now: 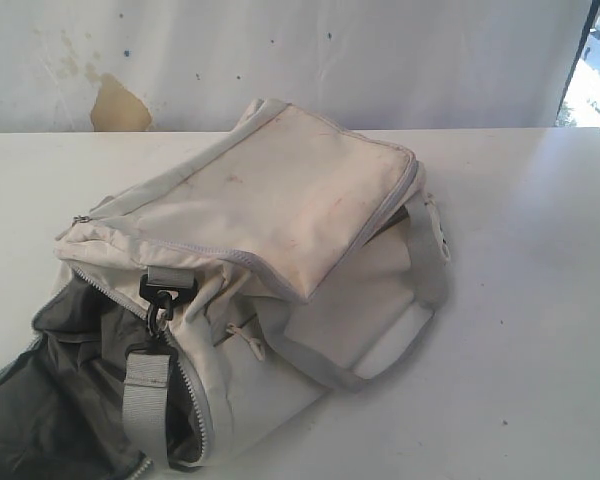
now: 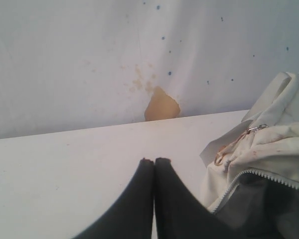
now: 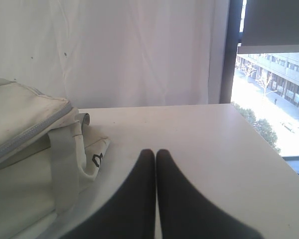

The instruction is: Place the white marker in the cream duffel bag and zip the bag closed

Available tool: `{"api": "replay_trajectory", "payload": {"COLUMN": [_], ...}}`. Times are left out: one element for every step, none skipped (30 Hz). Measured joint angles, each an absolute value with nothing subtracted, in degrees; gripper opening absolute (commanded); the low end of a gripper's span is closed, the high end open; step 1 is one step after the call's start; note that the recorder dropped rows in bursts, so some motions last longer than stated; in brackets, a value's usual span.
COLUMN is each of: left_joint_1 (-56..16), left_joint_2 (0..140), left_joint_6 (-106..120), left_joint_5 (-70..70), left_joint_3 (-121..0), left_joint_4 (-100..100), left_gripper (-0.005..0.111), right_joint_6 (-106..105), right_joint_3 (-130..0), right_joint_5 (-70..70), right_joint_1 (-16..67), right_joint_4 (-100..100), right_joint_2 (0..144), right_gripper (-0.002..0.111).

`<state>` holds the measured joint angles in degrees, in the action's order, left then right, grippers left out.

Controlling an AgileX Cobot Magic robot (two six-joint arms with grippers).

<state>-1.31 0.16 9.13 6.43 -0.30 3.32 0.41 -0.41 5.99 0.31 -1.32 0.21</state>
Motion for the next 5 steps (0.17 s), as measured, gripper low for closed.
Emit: {"api": "replay_trajectory", "payload": {"left_joint_1": [-1.31,-1.31,-1.31,-1.31,-1.31], "left_joint_2": [0.16,0.16,0.16,0.16,0.16], "left_joint_6": [9.13,9.13,9.13,9.13,9.13], "left_joint_5": [6.43,6.43,6.43,6.43,6.43], "left_joint_3": [-0.3,-0.3,-0.3,-0.3,-0.3], "left_joint_4": [3.32,3.32,3.32,3.32,3.32], "left_gripper": [0.0,0.0,0.0,0.0,0.0], "right_joint_6": [0.41,0.41,0.41,0.41,0.41], "right_joint_3": [-0.41,-0.41,-0.41,-0.41,-0.41], "right_joint_5": [5.99,5.99,5.99,5.99,5.99], "right_joint_1": [0.31,0.31,0.31,0.31,0.31], "right_joint_4": [-1.32,-1.32,-1.32,-1.32,-1.32], "right_joint_2": [0.21,0.21,0.21,0.21,0.21], "right_gripper": [0.0,0.0,0.0,0.0,0.0]}}
